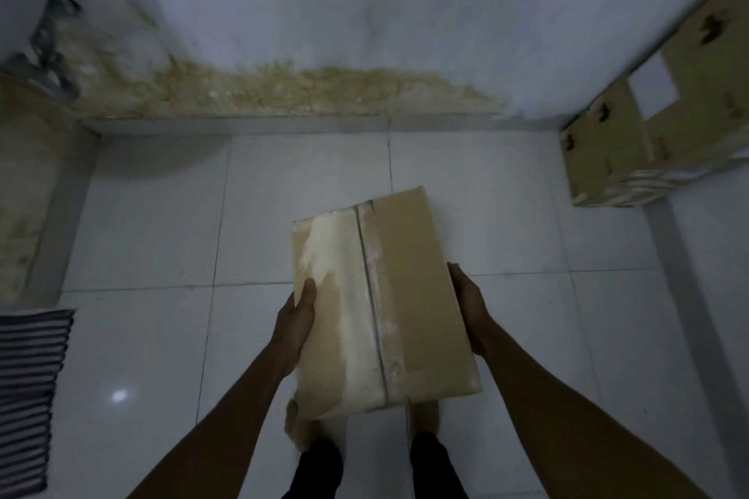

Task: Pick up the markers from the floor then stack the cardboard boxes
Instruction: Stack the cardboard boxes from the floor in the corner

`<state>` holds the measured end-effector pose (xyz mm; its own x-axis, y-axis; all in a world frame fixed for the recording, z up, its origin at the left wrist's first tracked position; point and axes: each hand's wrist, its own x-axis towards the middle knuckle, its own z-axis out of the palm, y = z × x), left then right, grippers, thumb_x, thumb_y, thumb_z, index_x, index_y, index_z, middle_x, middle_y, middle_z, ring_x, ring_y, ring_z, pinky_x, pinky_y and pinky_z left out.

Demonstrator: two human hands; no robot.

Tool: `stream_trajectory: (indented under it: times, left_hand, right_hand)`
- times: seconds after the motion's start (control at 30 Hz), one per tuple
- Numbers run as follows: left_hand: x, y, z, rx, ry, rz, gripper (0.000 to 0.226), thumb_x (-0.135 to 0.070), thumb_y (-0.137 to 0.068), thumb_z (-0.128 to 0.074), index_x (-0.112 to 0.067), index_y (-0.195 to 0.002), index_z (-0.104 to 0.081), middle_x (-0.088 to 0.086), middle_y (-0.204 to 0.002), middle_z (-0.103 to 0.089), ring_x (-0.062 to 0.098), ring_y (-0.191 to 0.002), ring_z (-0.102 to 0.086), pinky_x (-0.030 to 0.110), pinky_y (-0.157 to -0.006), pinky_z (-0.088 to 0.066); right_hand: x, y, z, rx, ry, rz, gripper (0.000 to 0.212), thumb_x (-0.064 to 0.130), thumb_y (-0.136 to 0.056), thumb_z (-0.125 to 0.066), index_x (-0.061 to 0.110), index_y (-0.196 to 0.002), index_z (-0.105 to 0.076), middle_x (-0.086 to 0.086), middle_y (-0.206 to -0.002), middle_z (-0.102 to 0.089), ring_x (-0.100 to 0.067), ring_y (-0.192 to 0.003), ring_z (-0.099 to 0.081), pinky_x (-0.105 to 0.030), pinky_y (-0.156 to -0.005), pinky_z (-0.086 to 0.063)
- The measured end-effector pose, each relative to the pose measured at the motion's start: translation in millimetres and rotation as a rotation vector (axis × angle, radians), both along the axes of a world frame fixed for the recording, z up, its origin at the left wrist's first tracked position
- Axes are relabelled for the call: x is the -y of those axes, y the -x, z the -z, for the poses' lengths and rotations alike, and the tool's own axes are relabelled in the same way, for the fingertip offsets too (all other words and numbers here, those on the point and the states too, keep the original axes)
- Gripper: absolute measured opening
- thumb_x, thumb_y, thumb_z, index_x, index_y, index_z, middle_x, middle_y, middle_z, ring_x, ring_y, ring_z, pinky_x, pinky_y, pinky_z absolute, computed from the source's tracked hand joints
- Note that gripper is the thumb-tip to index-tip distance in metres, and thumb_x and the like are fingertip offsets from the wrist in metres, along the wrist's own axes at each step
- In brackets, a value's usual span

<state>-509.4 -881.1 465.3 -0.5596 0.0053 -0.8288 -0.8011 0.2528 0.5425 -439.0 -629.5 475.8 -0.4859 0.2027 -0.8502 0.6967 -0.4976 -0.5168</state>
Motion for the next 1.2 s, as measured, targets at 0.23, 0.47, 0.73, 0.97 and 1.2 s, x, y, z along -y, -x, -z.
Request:
stream_trajectory:
  times: [0.23, 0.47, 0.73, 0.97, 1.2]
  left_hand:
    - [-32, 14, -77, -0.073, -0.104, 0.221, 0.084, -0.079, -0.076, -0.048, -0.033, -0.145, -0.037, 0.0, -0.138, -0.055, 0.023, -0.123, -0.055, 0.047, -0.108, -0.042]
    - [-97, 22, -157, -0.148, -0.225, 0.377, 0.06, -0.059, -0.092, -0.045, -0.032, -0.145, -0.036, 0.005, -0.131, -0.057, 0.028, -0.115, -0.058, 0.05, -0.102, -0.047]
    - [-184, 25, -225, -0.272, -0.285, 0.526, 0.063, -0.057, -0.092, -0.047, -0.033, -0.148, -0.031, 0.002, -0.143, -0.05, 0.028, -0.125, -0.052, 0.051, -0.106, -0.042]
    - [-260, 14, -260, -0.328, -0.35, 0.532, 0.052, -0.044, -0.097, -0.048, -0.025, -0.144, -0.037, 0.003, -0.129, -0.058, 0.025, -0.106, -0.061, 0.035, -0.084, -0.052]
    - [-331, 11, -281, -0.334, -0.36, 0.566, 0.056, -0.049, -0.091, -0.053, -0.026, -0.141, -0.044, 0.005, -0.129, -0.062, 0.027, -0.107, -0.064, 0.044, -0.092, -0.053]
  right_hand:
    - [-25, -24, -97, -0.19, 0.077, 0.175, 0.057, 0.043, -0.102, -0.028, 0.007, -0.081, -0.068, -0.005, -0.055, -0.067, -0.017, -0.044, -0.063, -0.021, -0.043, -0.05]
    - [-63, -56, -169, -0.221, -0.144, 0.284, 0.051, 0.036, -0.103, -0.03, 0.007, -0.077, -0.062, 0.001, -0.046, -0.064, -0.012, -0.039, -0.062, -0.018, -0.038, -0.048]
    - [-129, -77, -243, -0.309, -0.256, 0.435, 0.048, 0.029, -0.104, -0.028, 0.01, -0.076, -0.062, -0.001, -0.049, -0.065, -0.015, -0.04, -0.061, -0.018, -0.041, -0.048]
    - [-193, -88, -284, -0.375, -0.312, 0.542, 0.042, 0.021, -0.101, -0.034, 0.013, -0.072, -0.064, 0.002, -0.046, -0.062, -0.016, -0.043, -0.057, -0.017, -0.045, -0.046]
    - [-256, -104, -306, -0.446, -0.258, 0.56, 0.045, 0.029, -0.101, -0.032, 0.012, -0.075, -0.064, 0.001, -0.05, -0.065, -0.014, -0.044, -0.061, -0.015, -0.045, -0.048]
